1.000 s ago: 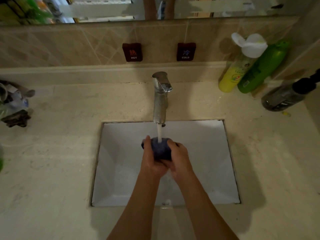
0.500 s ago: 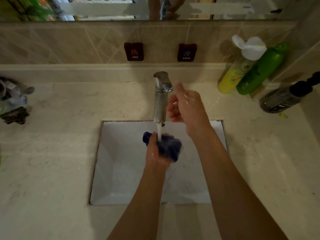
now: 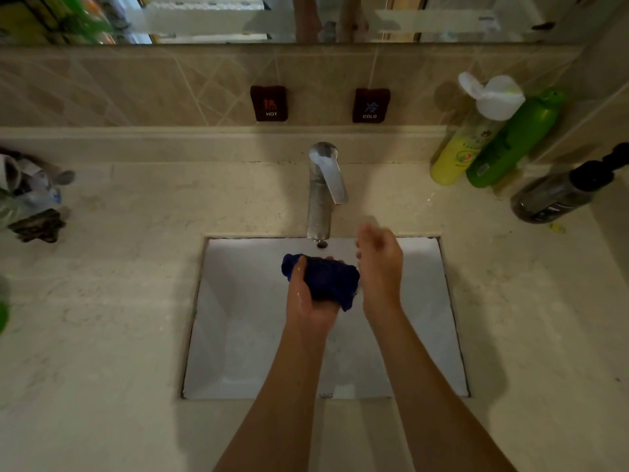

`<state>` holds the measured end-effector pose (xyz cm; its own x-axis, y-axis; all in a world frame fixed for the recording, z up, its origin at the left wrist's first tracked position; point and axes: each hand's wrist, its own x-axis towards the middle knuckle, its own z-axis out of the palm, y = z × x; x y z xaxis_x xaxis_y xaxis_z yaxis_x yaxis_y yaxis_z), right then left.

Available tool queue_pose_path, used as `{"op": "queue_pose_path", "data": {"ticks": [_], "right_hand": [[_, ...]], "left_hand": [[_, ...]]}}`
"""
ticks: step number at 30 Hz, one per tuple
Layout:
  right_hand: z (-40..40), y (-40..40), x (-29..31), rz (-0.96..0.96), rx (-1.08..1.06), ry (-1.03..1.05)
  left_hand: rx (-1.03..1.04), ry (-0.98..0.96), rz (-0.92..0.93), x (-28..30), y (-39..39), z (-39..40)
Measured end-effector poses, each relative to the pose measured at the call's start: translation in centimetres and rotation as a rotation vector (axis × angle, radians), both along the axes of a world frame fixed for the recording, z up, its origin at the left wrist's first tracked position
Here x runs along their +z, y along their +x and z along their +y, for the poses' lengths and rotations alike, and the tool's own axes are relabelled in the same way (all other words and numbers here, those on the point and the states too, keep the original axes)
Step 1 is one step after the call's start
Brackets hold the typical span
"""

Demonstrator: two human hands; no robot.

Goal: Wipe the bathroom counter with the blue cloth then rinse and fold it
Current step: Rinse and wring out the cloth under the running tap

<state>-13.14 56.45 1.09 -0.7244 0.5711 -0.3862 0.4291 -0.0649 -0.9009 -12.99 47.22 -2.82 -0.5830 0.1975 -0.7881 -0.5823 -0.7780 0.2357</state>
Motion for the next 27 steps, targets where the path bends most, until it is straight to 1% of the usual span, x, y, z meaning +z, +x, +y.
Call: {"op": "queue_pose_path", "data": {"ticks": [1,2,3,4,5,6,7,9,12,14,15,17,18,20,22,23,25,27], "right_hand": [[-0.1,1.5,-1.5,-0.074,-0.073,-0.077],[-0.5,2.9,-2.6,-0.134,-0.108,-0.267],[-1.1,4.2,-3.5,-0.148,-0.123,-0.544],[-1.9,5.0,-4.3,-0.125,-0.153,-0.783],[-2.5,5.4,-4.8,-0.069,-0.204,-0.935],[-3.2,5.6,-4.8,-0.020,-0.252,-0.996],[-3.7,5.5,-4.8,0.010,-0.304,-0.990],[-4.6,5.4,-4.9,0.027,-0.370,-0.901],[-4.5,6.0,-4.9,0.117,-0.433,-0.833],[-4.1,6.3,-4.6,0.194,-0.413,-0.790],[-3.9,6.4,-4.3,0.198,-0.376,-0.730],[-3.5,6.2,-3.7,0.168,-0.227,-0.504],[-3.3,6.0,-3.3,0.160,-0.124,-0.411],[-3.1,5.6,-2.5,0.172,0.118,-0.321],[-2.9,5.0,-2.1,0.152,0.380,-0.216],[-2.9,4.6,-2.0,0.113,0.464,-0.163],[-2.9,4.3,-1.8,0.056,0.476,-0.137],[-2.7,4.3,-1.8,0.083,0.367,-0.213]], "left_hand": [[0.012,0.012,0.006,0.0,0.3,0.0],[0.036,0.041,-0.004,0.2,0.7,-0.2],[0.065,0.086,-0.026,0.4,1.3,-0.3],[0.086,0.107,-0.041,0.1,1.9,-0.2],[0.100,0.139,-0.046,-0.1,2.4,-0.2],[0.107,0.138,-0.053,-0.1,2.9,-0.3],[0.111,0.126,-0.040,-0.2,3.2,-0.3],[0.120,0.025,0.020,-0.4,3.4,-0.9],[0.084,-0.277,0.204,-0.6,3.4,-2.2],[0.056,-0.376,0.277,-0.1,3.7,-2.6],[0.029,-0.405,0.313,0.1,4.0,-2.8],[-0.044,-0.502,0.401,0.2,4.7,-2.9],[-0.106,-0.560,0.447,0.3,4.9,-3.0],[-0.267,-0.635,0.522,1.6,4.9,-2.8],[-0.419,-0.644,0.565,2.9,5.1,-2.8],[-0.474,-0.630,0.567,3.5,5.2,-2.9],[-0.543,-0.487,0.600,4.3,5.7,-3.6],[-0.512,-0.293,0.588,4.9,6.1,-4.5]]}}
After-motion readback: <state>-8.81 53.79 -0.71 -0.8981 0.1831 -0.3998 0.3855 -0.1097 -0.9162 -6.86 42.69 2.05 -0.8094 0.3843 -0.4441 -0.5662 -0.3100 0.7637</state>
